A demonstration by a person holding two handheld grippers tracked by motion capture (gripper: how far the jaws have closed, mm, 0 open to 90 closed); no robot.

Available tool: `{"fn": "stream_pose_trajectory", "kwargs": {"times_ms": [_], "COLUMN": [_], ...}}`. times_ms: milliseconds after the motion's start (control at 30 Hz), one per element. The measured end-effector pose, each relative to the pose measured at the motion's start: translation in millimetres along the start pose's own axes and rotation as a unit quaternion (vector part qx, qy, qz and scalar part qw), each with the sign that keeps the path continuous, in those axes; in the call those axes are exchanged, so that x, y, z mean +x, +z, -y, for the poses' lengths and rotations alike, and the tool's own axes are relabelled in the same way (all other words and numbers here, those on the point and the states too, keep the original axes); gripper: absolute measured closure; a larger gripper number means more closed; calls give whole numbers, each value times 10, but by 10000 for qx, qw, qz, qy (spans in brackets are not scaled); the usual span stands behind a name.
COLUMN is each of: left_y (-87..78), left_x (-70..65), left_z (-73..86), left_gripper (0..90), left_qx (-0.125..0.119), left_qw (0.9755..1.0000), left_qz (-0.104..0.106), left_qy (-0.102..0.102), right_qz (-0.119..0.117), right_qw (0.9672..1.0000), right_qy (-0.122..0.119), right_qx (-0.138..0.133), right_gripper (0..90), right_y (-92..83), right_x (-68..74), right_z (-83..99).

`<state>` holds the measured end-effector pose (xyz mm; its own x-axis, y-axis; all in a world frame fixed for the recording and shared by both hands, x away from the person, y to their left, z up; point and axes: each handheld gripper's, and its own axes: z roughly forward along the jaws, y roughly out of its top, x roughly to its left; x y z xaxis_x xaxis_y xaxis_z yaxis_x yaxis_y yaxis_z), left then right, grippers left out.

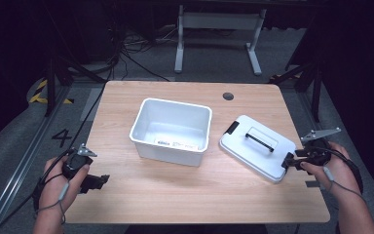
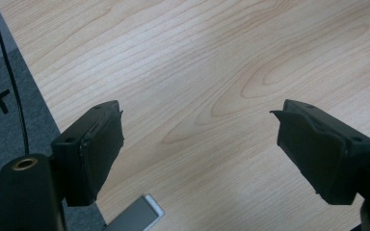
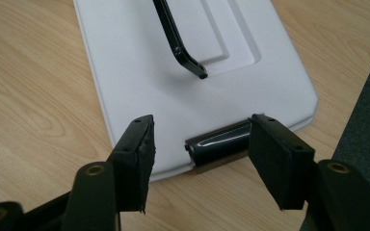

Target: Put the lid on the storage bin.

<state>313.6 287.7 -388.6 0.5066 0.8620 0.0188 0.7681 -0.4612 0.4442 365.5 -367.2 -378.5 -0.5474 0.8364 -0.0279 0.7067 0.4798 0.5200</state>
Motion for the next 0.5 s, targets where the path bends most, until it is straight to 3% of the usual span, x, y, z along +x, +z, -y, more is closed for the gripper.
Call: {"fn": "stream_pose_trajectory", "kwargs": {"times_ms": [500], "left_y": [8], "left_x": [-30], "left_z": [-23], "left_gripper": [189], "left_qx": [-4], "left_qw": [9998], "left_qz": [124], "left_qy": [123], "right_qz": [-39], "right_qw": [9997], "right_qy": [-185], "right_qx": [-171], "right_gripper": [412], "right_y": [-15], "right_x": [31], "right_z": [-132]}}
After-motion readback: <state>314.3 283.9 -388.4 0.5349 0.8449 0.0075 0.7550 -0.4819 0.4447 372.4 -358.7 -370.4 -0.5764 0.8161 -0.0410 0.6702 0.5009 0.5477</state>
